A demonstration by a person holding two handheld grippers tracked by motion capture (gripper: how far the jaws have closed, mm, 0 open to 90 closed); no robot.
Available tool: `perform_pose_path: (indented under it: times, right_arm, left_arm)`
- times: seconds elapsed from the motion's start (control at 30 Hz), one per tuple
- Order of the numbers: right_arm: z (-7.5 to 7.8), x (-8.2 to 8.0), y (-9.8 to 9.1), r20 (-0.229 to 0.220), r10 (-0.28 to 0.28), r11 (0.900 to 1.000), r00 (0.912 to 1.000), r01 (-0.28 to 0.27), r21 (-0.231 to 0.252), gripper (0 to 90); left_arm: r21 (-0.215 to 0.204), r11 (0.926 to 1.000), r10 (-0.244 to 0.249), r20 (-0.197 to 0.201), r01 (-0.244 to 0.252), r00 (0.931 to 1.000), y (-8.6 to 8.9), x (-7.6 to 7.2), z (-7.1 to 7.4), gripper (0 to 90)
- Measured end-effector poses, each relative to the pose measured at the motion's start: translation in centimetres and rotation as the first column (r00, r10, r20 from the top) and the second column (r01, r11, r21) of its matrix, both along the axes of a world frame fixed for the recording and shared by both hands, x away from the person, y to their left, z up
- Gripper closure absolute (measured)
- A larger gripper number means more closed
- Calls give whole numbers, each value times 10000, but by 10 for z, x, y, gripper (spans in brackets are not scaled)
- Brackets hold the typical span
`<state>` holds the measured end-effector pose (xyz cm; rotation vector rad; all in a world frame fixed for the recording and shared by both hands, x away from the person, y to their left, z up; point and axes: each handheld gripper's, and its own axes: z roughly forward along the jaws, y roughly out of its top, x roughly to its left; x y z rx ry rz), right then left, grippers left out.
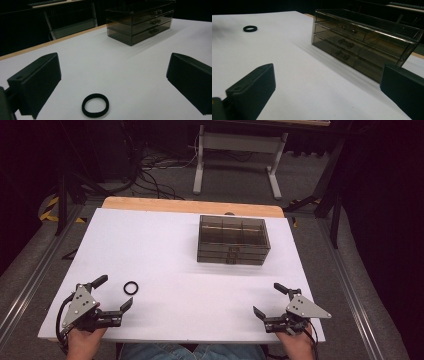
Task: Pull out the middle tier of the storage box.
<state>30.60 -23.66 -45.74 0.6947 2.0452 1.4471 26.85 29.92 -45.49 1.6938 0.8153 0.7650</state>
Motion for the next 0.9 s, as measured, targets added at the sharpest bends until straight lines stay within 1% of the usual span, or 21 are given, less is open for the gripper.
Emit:
perform_pose_path:
  times: [0.03, 0.17, 0.3, 0.33, 0.37, 0.43, 0.6, 0.7, 0.9]
  right_arm:
    - [1, 1, 2, 24, 11, 9999, 10000, -11, -145, 7]
    - [3, 4, 6, -36, 49, 9998, 10000, -50, -184, 7]
    - [6, 8, 12, -59, 171, 9993, 9998, -173, -323, 10]
    - [8, 10, 16, -79, 261, 9986, 9996, -264, -452, 11]
    - [8, 10, 16, -79, 261, 9986, 9996, -264, -452, 11]
    - [9, 13, 20, -43, 342, 9976, 9994, -344, -598, 11]
    - [12, 19, 27, 36, 481, 9965, 9988, -477, -692, 11]
    - [14, 20, 29, 13, 509, 9963, 9987, -507, -691, 11]
    - [17, 27, 35, 31, 593, 9956, 9982, -589, -733, 11]
  left_arm:
    - [-9, 10000, 6, -3, -6, 10000, 0, 0, 0, 3]
    - [0, 10000, 9, -28, -9, 10000, 0, 0, -1, 3]
    - [-34, 10000, 33, -58, -33, 10000, 0, 0, -1, 3]
    - [-42, 10000, 38, -57, -39, 10000, 0, 0, -1, 3]
    - [-42, 10000, 38, -57, -39, 10000, 0, 0, -1, 3]
    - [-31, 10000, 60, -51, -60, 10000, 0, 1, -1, 3]
    - [-52, 9999, 101, -52, -101, 9999, 0, 1, -1, 3]
    - [15, 10000, 32, -60, -32, 10000, 0, 1, -1, 3]
    - [-5, 10000, 85, -72, -85, 9999, -1, 1, -1, 3]
